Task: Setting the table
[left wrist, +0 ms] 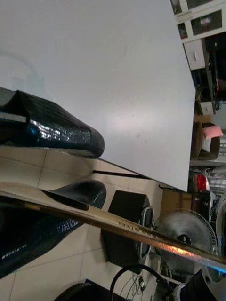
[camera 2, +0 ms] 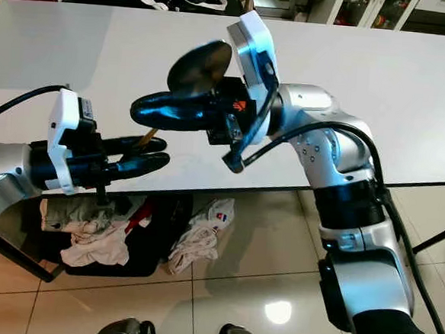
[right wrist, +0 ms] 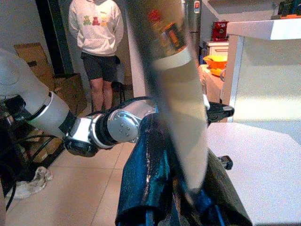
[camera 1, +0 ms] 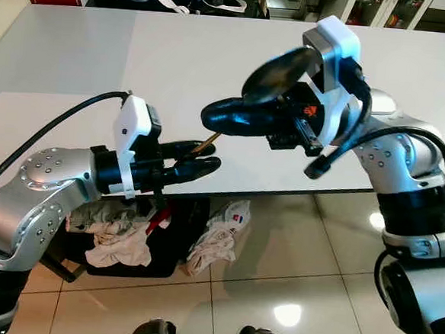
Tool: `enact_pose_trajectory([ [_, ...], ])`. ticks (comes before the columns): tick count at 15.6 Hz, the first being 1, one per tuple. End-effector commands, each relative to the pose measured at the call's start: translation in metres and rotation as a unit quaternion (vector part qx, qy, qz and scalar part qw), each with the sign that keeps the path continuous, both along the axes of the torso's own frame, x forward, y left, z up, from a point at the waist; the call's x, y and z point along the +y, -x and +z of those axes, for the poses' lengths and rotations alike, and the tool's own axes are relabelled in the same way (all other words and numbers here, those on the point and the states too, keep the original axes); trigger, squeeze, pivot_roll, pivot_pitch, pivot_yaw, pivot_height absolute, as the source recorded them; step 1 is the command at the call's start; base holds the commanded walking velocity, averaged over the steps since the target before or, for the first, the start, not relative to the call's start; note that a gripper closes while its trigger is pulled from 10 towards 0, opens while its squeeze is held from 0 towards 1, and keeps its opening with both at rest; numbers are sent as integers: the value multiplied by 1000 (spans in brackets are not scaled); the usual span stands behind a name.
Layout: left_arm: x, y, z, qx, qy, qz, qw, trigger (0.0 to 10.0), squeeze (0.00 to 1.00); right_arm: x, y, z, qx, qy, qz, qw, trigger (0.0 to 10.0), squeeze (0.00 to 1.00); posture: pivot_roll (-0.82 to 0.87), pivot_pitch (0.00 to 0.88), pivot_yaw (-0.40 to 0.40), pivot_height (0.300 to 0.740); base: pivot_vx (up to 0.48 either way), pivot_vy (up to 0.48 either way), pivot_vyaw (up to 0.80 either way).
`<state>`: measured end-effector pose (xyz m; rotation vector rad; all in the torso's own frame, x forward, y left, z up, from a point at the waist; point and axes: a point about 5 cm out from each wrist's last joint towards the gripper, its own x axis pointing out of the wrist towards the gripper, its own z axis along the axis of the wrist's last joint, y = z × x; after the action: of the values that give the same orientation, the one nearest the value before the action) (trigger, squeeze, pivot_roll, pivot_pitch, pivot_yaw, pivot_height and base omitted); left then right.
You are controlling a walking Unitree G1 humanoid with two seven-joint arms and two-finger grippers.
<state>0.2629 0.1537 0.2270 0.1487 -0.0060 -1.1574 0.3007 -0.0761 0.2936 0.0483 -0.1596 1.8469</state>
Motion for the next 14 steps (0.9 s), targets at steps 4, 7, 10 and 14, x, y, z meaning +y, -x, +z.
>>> enact_pose_trajectory([
  [4, 3, -9, 5, -11, -14, 36, 999, 0, 0, 10, 13, -5, -7, 20, 55, 998, 0, 0, -72, 107, -53, 740, 0, 0, 0],
  [7, 4, -11, 3, -10, -20, 50, 998, 0, 0, 12, 13, -6, -9, 17, 52, 998, 0, 0, -69, 107, -55, 740, 0, 0, 0],
  [10, 5, -16, 1, -14, -19, 73, 997, 0, 0, 13, 12, -7, -11, 15, 44, 999, 0, 0, -70, 107, -59, 740, 0, 0, 0],
  [14, 6, -20, 2, -25, -16, 90, 996, 0, 0, 13, 11, -8, -18, 16, 40, 999, 0, 0, -71, 105, -61, 740, 0, 0, 0],
])
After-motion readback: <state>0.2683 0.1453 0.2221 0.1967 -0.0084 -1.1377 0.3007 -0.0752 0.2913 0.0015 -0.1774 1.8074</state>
